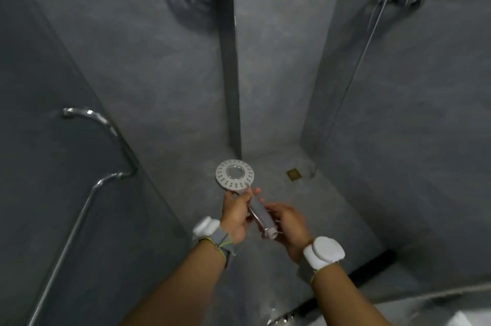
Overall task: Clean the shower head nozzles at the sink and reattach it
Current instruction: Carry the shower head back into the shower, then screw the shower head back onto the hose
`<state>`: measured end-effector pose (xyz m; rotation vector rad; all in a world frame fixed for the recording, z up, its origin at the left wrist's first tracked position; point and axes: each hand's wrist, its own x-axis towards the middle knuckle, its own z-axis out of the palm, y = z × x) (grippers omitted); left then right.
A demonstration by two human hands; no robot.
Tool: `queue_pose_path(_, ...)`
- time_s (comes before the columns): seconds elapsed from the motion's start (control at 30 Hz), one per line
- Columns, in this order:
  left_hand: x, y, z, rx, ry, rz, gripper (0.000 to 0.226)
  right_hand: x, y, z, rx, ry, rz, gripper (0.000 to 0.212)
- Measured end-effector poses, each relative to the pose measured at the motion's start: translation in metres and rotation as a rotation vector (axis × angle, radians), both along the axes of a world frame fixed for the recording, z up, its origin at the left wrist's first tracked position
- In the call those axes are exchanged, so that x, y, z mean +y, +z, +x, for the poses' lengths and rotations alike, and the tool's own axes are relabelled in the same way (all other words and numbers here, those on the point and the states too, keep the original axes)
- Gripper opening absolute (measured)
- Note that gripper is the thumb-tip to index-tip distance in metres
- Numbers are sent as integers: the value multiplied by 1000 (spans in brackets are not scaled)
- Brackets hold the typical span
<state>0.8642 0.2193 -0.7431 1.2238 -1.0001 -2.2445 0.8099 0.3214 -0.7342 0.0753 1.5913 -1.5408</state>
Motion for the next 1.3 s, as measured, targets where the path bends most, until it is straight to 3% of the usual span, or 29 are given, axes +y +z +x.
queue_pose_path(0.17,-78,17,-99,166,-37,77,37,-68,3,-98,14,-252,-22,12)
queue_pose_path(0.3,-122,21,-170,253,-60,110,49,-106,0,-176,81,-281,-25,20)
queue_pose_path(0.57,-207,1,-309,220,-77,165,51,-171,-18,-344,126,-230,126,13)
queue_pose_path(0.7,-238,-4,-366,147,-153,168,37,-196,-23,-418,208,-151,279,9)
queue_pose_path(0.83,-267,-12,-430,121,-236,183,34,-206,-27,-503,103,-142,381,17)
queue_pose_path(0.93,-282,-17,-479,128,-267,164,41,-205,-39,-556,99,-190,438,9)
queue_pose_path(1.07,-297,-21,-545,94,-329,89,46,-217,-50,-605,201,-239,503,27)
queue_pose_path(1.3,-296,-25,-632,1,-480,76,37,-227,-50,-686,233,-600,458,69)
